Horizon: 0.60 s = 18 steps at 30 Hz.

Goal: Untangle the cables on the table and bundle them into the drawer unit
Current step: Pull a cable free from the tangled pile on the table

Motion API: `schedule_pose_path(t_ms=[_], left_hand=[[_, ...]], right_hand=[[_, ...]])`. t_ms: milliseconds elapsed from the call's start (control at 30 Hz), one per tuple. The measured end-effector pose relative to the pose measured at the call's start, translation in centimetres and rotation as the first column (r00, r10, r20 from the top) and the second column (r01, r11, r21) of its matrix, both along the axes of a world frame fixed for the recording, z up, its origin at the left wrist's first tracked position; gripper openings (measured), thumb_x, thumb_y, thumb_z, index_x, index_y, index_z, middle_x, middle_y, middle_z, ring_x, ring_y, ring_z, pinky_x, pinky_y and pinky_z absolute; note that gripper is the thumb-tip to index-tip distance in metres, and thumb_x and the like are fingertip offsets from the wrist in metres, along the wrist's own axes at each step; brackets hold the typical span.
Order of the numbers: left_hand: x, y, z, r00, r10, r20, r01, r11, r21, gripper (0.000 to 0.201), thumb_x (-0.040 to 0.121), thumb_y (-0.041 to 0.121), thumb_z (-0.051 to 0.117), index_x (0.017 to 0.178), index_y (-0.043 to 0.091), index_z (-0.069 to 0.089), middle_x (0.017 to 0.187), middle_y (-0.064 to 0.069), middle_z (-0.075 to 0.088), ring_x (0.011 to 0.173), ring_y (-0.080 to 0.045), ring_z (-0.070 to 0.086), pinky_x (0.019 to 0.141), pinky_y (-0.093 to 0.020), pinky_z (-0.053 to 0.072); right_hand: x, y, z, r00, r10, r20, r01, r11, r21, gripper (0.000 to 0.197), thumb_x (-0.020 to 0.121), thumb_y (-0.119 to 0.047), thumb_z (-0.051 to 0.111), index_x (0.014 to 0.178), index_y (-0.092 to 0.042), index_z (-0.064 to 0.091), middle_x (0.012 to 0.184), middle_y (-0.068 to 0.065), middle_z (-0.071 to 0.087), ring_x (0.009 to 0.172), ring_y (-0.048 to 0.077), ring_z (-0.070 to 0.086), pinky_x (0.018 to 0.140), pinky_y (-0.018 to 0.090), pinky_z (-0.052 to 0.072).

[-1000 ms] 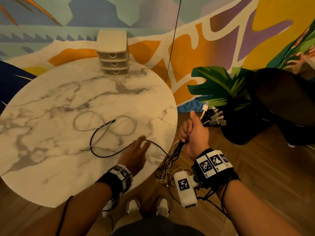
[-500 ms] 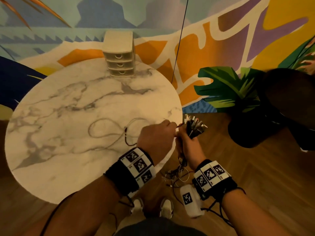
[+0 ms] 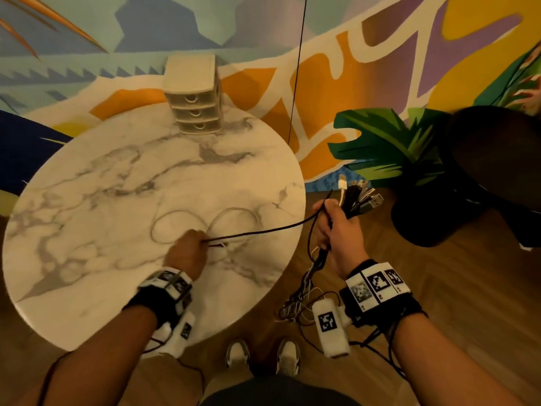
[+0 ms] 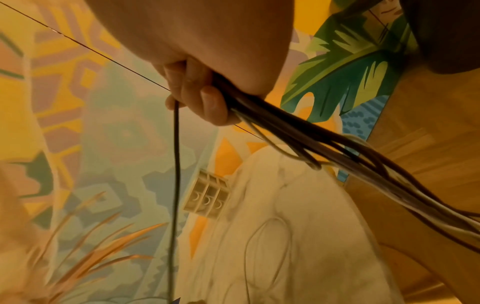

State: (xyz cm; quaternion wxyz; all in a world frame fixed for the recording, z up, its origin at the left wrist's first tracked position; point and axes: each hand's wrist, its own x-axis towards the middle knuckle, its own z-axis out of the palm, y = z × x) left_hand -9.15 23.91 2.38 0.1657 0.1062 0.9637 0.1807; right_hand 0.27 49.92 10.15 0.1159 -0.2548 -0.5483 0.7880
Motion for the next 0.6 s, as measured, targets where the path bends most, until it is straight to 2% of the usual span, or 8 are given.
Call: schedule_pose_path(t_ms=[100,200,267,333,367,433,533,600], left_hand=[[-1.2,-1.4,1.5,0.993,0.102,-0.067,-0.094,0.989,0.118,0.018,0.093,0.013,0.052,0.099,0.007,0.067,0.098,-0.017,0.066,0.094,-0.035,0.061,0.079,-0.037,0.046],[1.8,0.5,3.2,0.95,-0.032,0.31,-0.076,0.941,0.329,0.022,0.096,0.013,0.047,0.082,0.013,0.065,0.077,-0.012,0.068,0.061,-0.021,0.062,0.061,-0.032,0.051],[5.2,2.5,2.9,0.799,-0.263,0.542,0.103,0.946,0.307,0.02,0.097,0.017,0.046,0.092,0.012,0.064,0.086,-0.008,0.069,0.055,-0.009,0.059,0.063,-0.031,0.052],[8.3,4.5,2.2,0.645,-0.474,0.599,0.433,0.873,0.223,0.024,0.093,0.02,0.054,0.116,0.014,0.058,0.113,-0.004,0.061,0.076,-0.007,0.061,0.076,-0.025,0.05],[9.3,5.4,1.8,0.621,-0.552,0.557,0.547,0.814,0.198,0.039,0.09,0.023,0.059,0.127,0.016,0.052,0.125,-0.003,0.053,0.094,-0.012,0.059,0.085,-0.025,0.048],[10.3,7.8,2.3,0.705,-0.582,0.406,0.53,0.812,0.244,0.061,0.084,0.029,0.067,0.137,0.021,0.039,0.134,-0.002,0.041,0.11,-0.017,0.053,0.094,-0.027,0.045],[9.7,12.6,4.9,0.896,-0.395,0.201,0.257,0.832,0.491,0.062,0.085,0.033,0.065,0.138,0.028,0.034,0.122,0.008,0.046,0.091,-0.01,0.057,0.078,-0.018,0.048],[8.8,16.2,6.1,0.904,-0.342,0.256,0.113,0.77,0.629,0.045,0.089,0.033,0.06,0.13,0.027,0.044,0.114,0.009,0.055,0.08,-0.011,0.059,0.075,-0.027,0.054]], right_hand=[[0.4,0.8,0.0,0.999,-0.038,-0.022,0.038,0.999,0.006,0.032,0.102,-0.022,0.036,0.079,-0.01,0.056,0.043,-0.007,0.031,0.034,0.008,0.023,0.036,0.018,0.02],[0.5,1.5,0.1,0.997,-0.071,-0.019,0.072,0.997,0.008,0.033,0.102,-0.026,0.038,0.078,-0.013,0.057,0.044,-0.008,0.032,0.035,0.007,0.025,0.037,0.019,0.02],[0.5,2.0,0.3,0.997,-0.083,-0.008,0.083,0.996,0.039,0.032,0.102,-0.028,0.038,0.08,-0.014,0.057,0.044,-0.008,0.033,0.036,0.007,0.027,0.037,0.02,0.022],[0.8,2.6,0.5,0.996,-0.089,0.002,0.088,0.994,0.061,0.032,0.102,-0.029,0.039,0.08,-0.014,0.057,0.045,-0.008,0.033,0.037,0.007,0.027,0.038,0.02,0.022],[1.0,2.9,0.5,0.996,-0.091,0.013,0.09,0.993,0.072,0.032,0.101,-0.029,0.039,0.08,-0.015,0.057,0.046,-0.008,0.033,0.038,0.007,0.027,0.038,0.021,0.022],[1.6,3.3,0.5,0.995,-0.095,0.042,0.09,0.989,0.116,0.031,0.101,-0.03,0.04,0.08,-0.016,0.057,0.047,-0.007,0.033,0.039,0.008,0.027,0.039,0.022,0.021],[2.5,3.2,0.1,0.995,-0.084,0.062,0.072,0.983,0.166,0.031,0.101,-0.028,0.04,0.08,-0.015,0.058,0.046,-0.008,0.034,0.039,0.007,0.028,0.038,0.02,0.025],[3.0,3.2,0.0,0.995,-0.078,0.066,0.065,0.98,0.19,0.031,0.101,-0.028,0.04,0.08,-0.015,0.06,0.045,-0.01,0.033,0.038,0.005,0.028,0.038,0.019,0.025]])
